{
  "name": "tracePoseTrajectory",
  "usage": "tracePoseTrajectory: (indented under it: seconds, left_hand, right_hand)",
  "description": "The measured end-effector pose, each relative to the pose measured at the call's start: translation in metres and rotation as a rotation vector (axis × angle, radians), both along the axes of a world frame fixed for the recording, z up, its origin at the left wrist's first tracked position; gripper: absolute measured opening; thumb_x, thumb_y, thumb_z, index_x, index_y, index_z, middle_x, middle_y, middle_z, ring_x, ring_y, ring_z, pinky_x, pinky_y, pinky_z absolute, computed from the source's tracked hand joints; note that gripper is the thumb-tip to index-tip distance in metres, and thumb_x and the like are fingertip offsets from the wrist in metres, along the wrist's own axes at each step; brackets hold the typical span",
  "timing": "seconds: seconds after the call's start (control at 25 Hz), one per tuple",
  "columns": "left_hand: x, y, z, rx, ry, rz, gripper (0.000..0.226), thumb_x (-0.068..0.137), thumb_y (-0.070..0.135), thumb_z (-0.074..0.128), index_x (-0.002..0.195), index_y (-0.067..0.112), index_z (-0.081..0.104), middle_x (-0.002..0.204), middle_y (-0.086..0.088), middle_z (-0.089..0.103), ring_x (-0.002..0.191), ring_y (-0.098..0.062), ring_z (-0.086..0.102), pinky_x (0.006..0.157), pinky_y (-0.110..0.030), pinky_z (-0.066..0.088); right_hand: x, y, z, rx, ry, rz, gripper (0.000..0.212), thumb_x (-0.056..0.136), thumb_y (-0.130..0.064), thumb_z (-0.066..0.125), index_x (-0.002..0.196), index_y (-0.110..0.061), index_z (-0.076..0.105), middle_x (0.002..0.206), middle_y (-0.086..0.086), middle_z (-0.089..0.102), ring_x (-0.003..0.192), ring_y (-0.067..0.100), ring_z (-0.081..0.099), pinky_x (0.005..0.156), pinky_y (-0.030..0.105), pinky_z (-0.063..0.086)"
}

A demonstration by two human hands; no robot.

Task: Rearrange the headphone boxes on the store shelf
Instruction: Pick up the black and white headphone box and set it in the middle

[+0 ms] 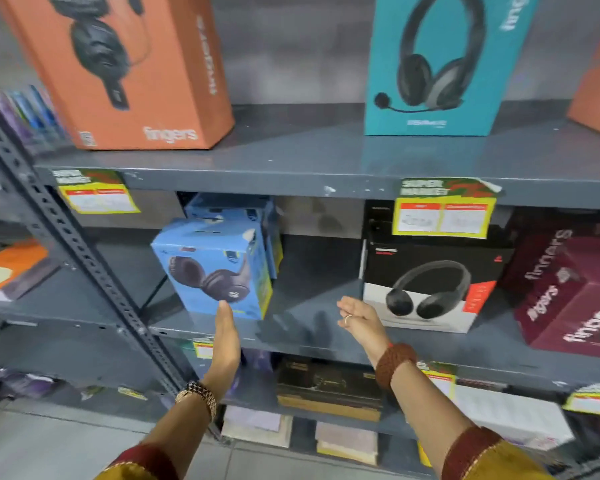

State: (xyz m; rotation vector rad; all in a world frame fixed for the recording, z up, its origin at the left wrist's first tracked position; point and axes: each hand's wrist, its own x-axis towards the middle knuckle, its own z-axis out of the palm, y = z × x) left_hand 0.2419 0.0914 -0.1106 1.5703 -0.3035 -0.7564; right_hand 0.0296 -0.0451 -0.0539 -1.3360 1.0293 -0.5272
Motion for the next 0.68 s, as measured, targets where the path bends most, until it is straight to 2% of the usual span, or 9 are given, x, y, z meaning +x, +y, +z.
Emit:
tracePoseTrajectory:
  seconds: [0.08, 0.16, 0.32, 0.4, 0.48, 0.52, 0.56, 0.64, 0.68]
  left_hand:
    - [0.053, 0.016, 0.004, 0.002, -0.062, 0.017, 0.106, 0.063, 0.093, 0.023, 0.147, 0.031, 0.025, 0.158, 0.009, 0.024, 0.145, -0.009, 0.024, 0.122, -0.042, 0.014]
    - [0.079, 0.030, 0.037, 0.024, -0.134, 0.020, 0.105, 0.063, 0.094, 0.021, 0.149, 0.033, 0.018, 0.161, 0.010, 0.017, 0.147, -0.008, 0.017, 0.123, -0.043, 0.012]
    - [0.124, 0.051, 0.082, -0.018, -0.177, 0.017, 0.077, 0.086, 0.071, 0.014, 0.151, 0.029, 0.015, 0.161, 0.008, 0.014, 0.148, -0.015, 0.014, 0.122, -0.043, 0.011]
    - [0.135, 0.054, 0.097, -0.053, -0.167, -0.040, 0.065, 0.092, 0.062, 0.012, 0.147, 0.030, 0.026, 0.151, 0.013, 0.031, 0.139, -0.011, 0.030, 0.116, -0.032, 0.022]
    - [0.138, 0.055, 0.106, -0.056, -0.163, -0.124, 0.049, 0.095, 0.056, 0.011, 0.127, 0.042, 0.045, 0.125, 0.021, 0.051, 0.115, -0.003, 0.050, 0.097, -0.017, 0.035]
    - [0.138, 0.055, 0.105, -0.046, -0.173, -0.147, 0.045, 0.094, 0.058, 0.011, 0.117, 0.049, 0.049, 0.118, 0.023, 0.055, 0.107, 0.001, 0.054, 0.093, -0.014, 0.039]
    - [0.138, 0.056, 0.102, -0.026, -0.181, -0.158, 0.046, 0.090, 0.066, 0.013, 0.114, 0.053, 0.050, 0.120, 0.022, 0.058, 0.109, 0.000, 0.055, 0.095, -0.017, 0.040]
    - [0.143, 0.058, 0.090, -0.010, -0.152, -0.155, 0.068, 0.073, 0.087, 0.016, 0.125, 0.056, 0.047, 0.140, 0.016, 0.051, 0.129, -0.010, 0.046, 0.113, -0.037, 0.031]
    - [0.146, 0.058, 0.083, 0.008, -0.141, -0.158, 0.078, 0.065, 0.093, 0.016, 0.130, 0.056, 0.041, 0.146, 0.014, 0.045, 0.136, -0.014, 0.041, 0.117, -0.045, 0.026]
  right_hand:
    - [0.050, 0.019, 0.008, -0.006, -0.060, 0.012, 0.054, 0.084, 0.016, 0.042, 0.136, -0.001, 0.039, 0.142, 0.015, 0.045, 0.132, 0.026, 0.042, 0.105, 0.032, 0.037]
    - [0.090, 0.034, 0.016, -0.008, -0.101, 0.009, 0.055, 0.084, 0.015, 0.042, 0.137, -0.002, 0.038, 0.142, 0.014, 0.045, 0.133, 0.026, 0.042, 0.107, 0.033, 0.036]
    - [0.159, 0.063, 0.027, -0.049, -0.108, 0.027, 0.059, 0.082, 0.015, 0.044, 0.138, -0.003, 0.038, 0.142, 0.012, 0.044, 0.132, 0.026, 0.041, 0.109, 0.037, 0.036]
    - [0.178, 0.071, 0.031, -0.084, -0.084, 0.009, 0.061, 0.080, 0.013, 0.047, 0.138, -0.005, 0.038, 0.145, 0.009, 0.044, 0.132, 0.024, 0.042, 0.108, 0.034, 0.036]
    - [0.185, 0.076, 0.035, -0.100, -0.069, -0.027, 0.063, 0.079, 0.013, 0.047, 0.138, -0.008, 0.039, 0.145, 0.009, 0.045, 0.132, 0.023, 0.043, 0.108, 0.032, 0.036]
    - [0.186, 0.077, 0.036, -0.106, -0.066, -0.039, 0.063, 0.079, 0.013, 0.046, 0.138, -0.009, 0.040, 0.144, 0.008, 0.046, 0.132, 0.022, 0.044, 0.108, 0.033, 0.036]
    - [0.185, 0.079, 0.036, -0.116, -0.052, -0.048, 0.063, 0.078, 0.014, 0.046, 0.137, -0.010, 0.041, 0.143, 0.007, 0.048, 0.131, 0.021, 0.045, 0.108, 0.032, 0.037]
    - [0.184, 0.082, 0.038, -0.143, -0.038, -0.057, 0.062, 0.078, 0.015, 0.044, 0.135, -0.010, 0.045, 0.138, 0.005, 0.052, 0.128, 0.020, 0.047, 0.103, 0.028, 0.038]
    - [0.184, 0.084, 0.039, -0.156, -0.039, -0.056, 0.061, 0.078, 0.016, 0.043, 0.134, -0.010, 0.046, 0.137, 0.005, 0.053, 0.127, 0.020, 0.048, 0.101, 0.027, 0.038]
